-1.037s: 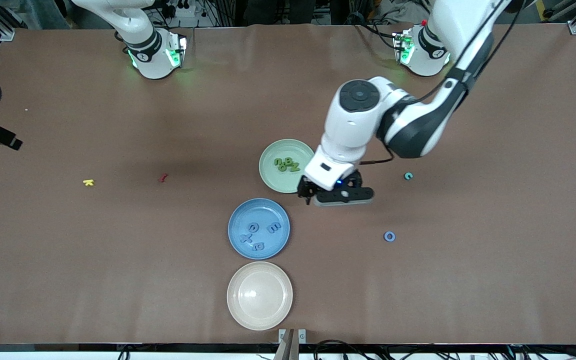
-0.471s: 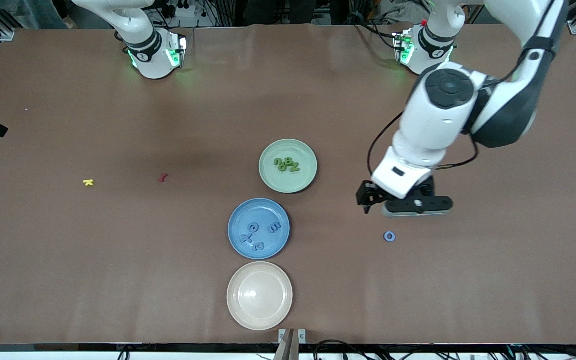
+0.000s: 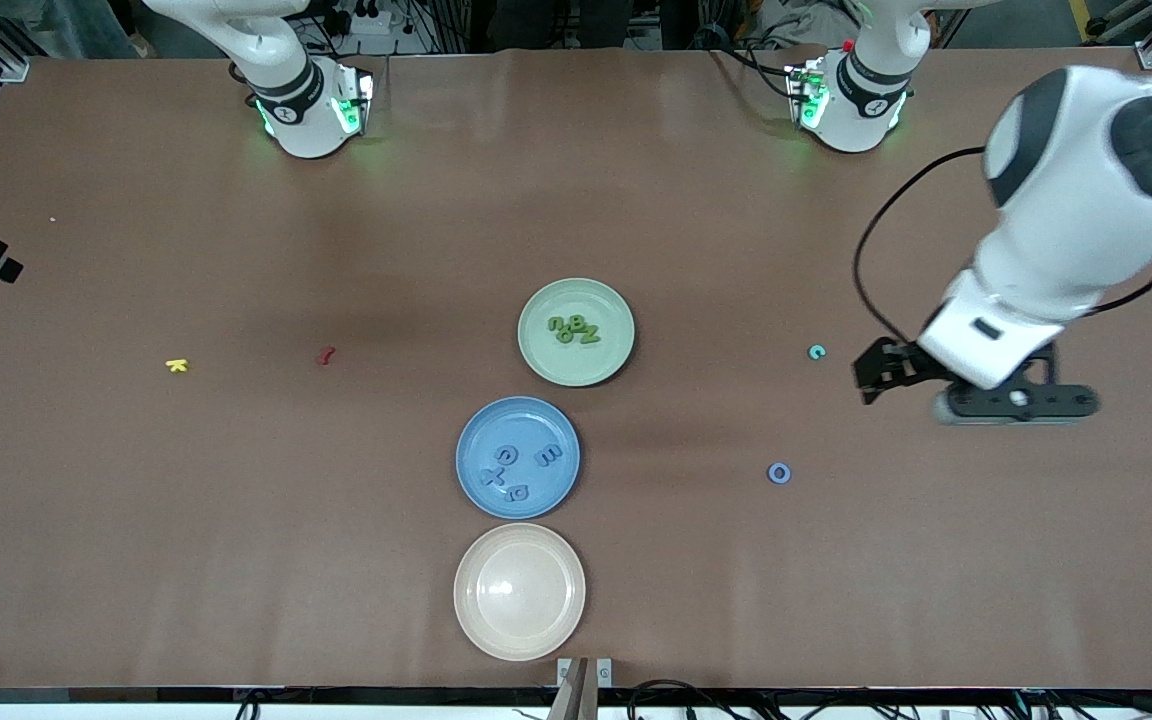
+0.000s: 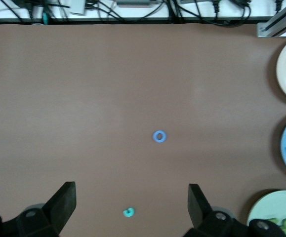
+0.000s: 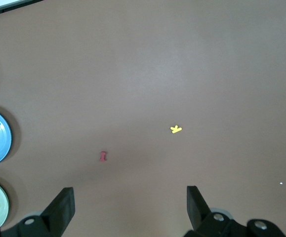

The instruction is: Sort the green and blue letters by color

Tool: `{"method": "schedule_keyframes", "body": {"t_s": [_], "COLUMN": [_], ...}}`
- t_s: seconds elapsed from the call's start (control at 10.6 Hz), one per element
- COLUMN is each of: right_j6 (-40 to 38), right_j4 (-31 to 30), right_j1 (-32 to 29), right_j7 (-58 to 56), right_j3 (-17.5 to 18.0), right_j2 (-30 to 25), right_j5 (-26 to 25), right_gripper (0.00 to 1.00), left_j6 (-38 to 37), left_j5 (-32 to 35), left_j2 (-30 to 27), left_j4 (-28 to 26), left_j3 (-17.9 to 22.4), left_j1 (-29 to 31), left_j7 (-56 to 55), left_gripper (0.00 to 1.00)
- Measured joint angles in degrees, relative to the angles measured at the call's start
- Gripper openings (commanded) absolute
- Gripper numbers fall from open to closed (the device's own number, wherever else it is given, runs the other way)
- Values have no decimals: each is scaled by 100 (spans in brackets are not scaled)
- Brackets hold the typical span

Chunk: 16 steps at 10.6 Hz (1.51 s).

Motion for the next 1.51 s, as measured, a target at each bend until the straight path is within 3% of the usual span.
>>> {"method": "schedule_keyframes", "body": {"t_s": [0.38, 0.94, 1.51], "right_j6": [22, 25, 15], "right_j4": [0, -4, -10], "right_j1": [6, 102, 127], "right_j7": [-89, -105, -105], "right_j3": [23, 113, 306], "right_j2": [7, 14, 18], "right_j5": [5, 13, 14], "right_gripper": [100, 100, 100], "left_j6": [-716, -1207, -1498], "left_j5": [-146, -435, -499], "left_j2": [-435, -953, -1289], "left_j4": [-10, -276, -360], "left_j3": [609, 918, 945], "left_j1": [-4, 4, 51], "left_j7": [410, 977, 998], "left_gripper": [100, 100, 100]}}
